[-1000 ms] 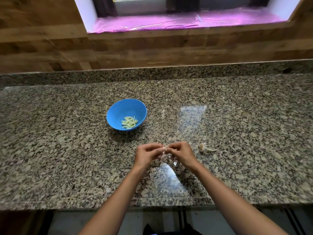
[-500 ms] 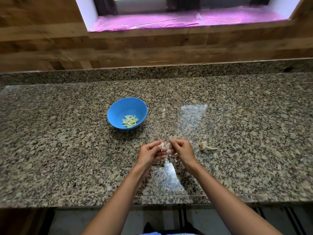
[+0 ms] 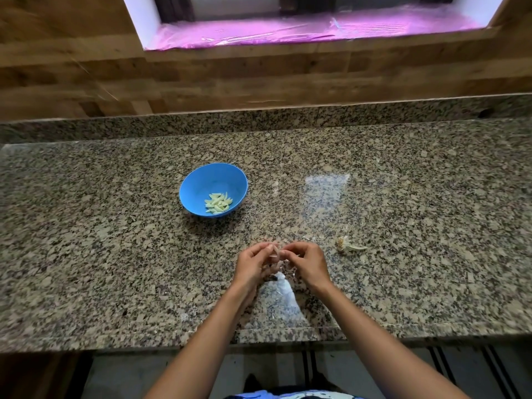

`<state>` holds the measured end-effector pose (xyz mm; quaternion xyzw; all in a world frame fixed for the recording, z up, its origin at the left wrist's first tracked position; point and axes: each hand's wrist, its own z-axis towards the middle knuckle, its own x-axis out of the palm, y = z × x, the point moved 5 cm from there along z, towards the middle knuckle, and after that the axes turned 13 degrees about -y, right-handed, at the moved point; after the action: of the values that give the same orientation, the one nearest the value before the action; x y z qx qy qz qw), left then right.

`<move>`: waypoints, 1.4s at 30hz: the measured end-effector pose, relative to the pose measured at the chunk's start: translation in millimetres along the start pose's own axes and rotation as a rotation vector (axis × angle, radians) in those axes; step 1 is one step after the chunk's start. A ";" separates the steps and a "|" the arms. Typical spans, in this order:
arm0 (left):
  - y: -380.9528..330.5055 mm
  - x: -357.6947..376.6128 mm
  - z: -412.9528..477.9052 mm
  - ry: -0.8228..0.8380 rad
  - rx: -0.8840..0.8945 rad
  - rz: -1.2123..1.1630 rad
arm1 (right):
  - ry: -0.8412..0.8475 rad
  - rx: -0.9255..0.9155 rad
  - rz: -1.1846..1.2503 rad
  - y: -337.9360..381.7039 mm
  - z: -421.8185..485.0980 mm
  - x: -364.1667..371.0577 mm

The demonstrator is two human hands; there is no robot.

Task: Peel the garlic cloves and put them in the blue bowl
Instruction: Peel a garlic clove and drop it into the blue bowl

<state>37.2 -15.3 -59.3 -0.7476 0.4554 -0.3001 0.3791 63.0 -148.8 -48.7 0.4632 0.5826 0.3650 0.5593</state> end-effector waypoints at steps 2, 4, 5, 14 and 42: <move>-0.3 -3.2 0.6 -0.034 0.000 -0.023 | 0.013 -0.018 -0.024 -0.4 -0.1 0.0; -3.0 -5.8 0.4 -0.045 0.026 -0.015 | 0.035 -0.052 -0.064 -0.3 -0.3 1.3; -4.7 -6.6 0.2 -0.040 0.045 0.002 | 0.041 -0.073 -0.083 -0.6 0.0 1.6; -22.4 -44.0 7.9 -0.348 0.183 0.200 | -0.077 -0.063 -0.112 5.4 -0.4 -13.4; -14.5 53.8 20.9 0.033 0.918 1.333 | -0.192 0.108 -0.219 -25.5 -7.3 -37.8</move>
<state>82.2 -53.8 -52.7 -0.0843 0.6423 -0.1790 0.7405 50.4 -191.7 -60.1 0.4590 0.5921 0.2240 0.6233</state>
